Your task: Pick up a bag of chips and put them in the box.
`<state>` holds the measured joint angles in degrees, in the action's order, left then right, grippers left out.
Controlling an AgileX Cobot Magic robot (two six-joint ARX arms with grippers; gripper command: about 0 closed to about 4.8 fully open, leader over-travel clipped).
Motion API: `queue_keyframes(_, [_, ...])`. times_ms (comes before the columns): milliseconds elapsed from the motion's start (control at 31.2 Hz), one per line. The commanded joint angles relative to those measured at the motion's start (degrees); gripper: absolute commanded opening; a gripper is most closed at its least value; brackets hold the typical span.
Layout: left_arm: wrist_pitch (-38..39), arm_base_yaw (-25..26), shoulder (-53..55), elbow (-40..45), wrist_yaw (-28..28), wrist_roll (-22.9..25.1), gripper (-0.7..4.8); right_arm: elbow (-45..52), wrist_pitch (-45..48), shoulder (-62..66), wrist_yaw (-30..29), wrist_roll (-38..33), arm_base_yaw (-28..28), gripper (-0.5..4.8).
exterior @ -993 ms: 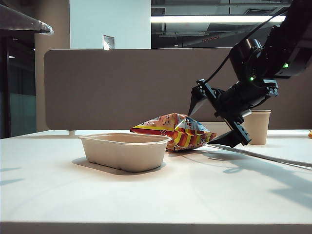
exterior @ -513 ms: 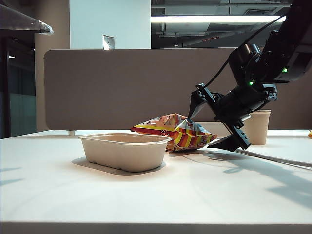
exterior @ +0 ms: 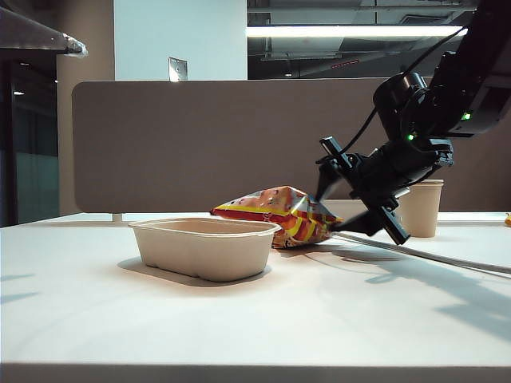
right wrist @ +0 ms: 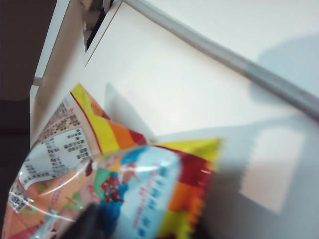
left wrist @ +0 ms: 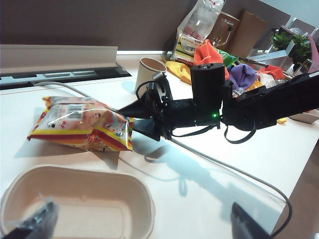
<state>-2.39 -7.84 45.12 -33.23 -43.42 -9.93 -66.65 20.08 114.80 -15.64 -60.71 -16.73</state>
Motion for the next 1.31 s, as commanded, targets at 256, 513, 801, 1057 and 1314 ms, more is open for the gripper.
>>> queue_keyframes(256, [-0.7,0.0,-0.1,-0.3,-0.1,0.1,4.79,-0.2,1.3,0.0,-1.2,1.2,-0.1,1.38])
queue_keyframes(513, [-0.7,0.0,-0.1,-0.3,-0.1,0.1,4.79,-0.2,1.2,0.0,-1.2,1.4,-0.1,3.59])
queue_keyframes(801, [-0.7,0.0,-0.1,-0.3,-0.1,0.3,4.79,-0.2,1.8,0.0,-1.3,3.5,-0.2,4.79])
queue_keyframes(1057, [-0.7,0.0,-0.1,-0.3,-0.1,0.3,4.79,-0.2,5.5,0.0,-4.9,11.8,-0.2,4.79])
queue_keyframes(1314, [-0.7,0.0,-0.1,-0.3,-0.1,0.3,4.79,-5.7,-7.7,-0.1,-10.5,36.0,0.0,4.79])
